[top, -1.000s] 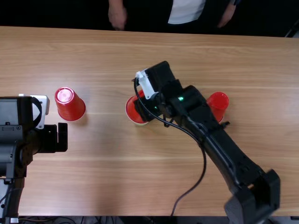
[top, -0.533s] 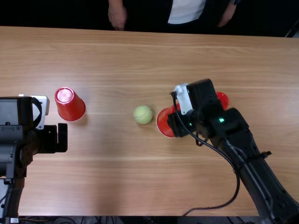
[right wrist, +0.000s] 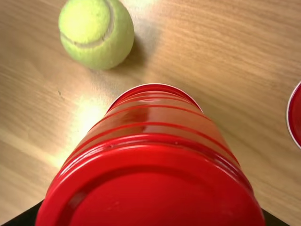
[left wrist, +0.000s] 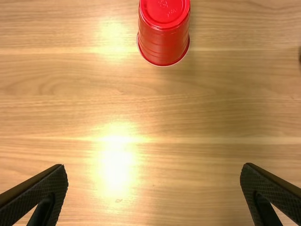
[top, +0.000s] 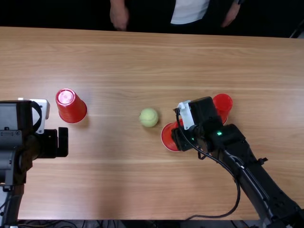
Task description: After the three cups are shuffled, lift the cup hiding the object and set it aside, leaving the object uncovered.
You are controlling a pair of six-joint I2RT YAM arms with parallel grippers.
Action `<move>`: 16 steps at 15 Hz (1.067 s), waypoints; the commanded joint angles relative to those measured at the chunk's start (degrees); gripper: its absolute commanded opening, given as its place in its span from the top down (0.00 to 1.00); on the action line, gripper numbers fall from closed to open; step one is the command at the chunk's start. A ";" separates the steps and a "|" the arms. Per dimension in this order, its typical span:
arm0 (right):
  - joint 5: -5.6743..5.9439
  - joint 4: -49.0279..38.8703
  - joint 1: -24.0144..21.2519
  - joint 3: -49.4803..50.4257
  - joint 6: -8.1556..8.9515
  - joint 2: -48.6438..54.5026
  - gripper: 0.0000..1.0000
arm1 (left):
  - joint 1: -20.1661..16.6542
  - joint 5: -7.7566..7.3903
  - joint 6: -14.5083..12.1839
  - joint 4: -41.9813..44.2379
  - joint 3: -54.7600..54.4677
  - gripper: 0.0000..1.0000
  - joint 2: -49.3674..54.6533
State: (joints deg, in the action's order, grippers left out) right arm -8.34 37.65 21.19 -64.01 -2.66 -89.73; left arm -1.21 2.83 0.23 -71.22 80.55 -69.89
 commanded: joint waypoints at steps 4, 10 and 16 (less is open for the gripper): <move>0.01 -0.25 -0.62 2.75 -0.30 0.26 0.00 | 0.16 0.54 0.09 -0.08 -0.31 0.00 0.89; -0.20 -0.25 -0.80 2.22 -0.51 0.88 0.00 | 0.16 0.54 0.09 -0.18 -0.22 0.00 1.07; 0.01 0.70 -1.77 -0.94 -0.40 14.41 0.00 | 0.25 0.33 0.09 -0.39 -0.22 0.00 2.74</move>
State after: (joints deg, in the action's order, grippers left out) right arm -8.36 38.35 20.49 -63.11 -2.90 -76.66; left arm -1.21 2.83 0.21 -71.48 80.55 -68.20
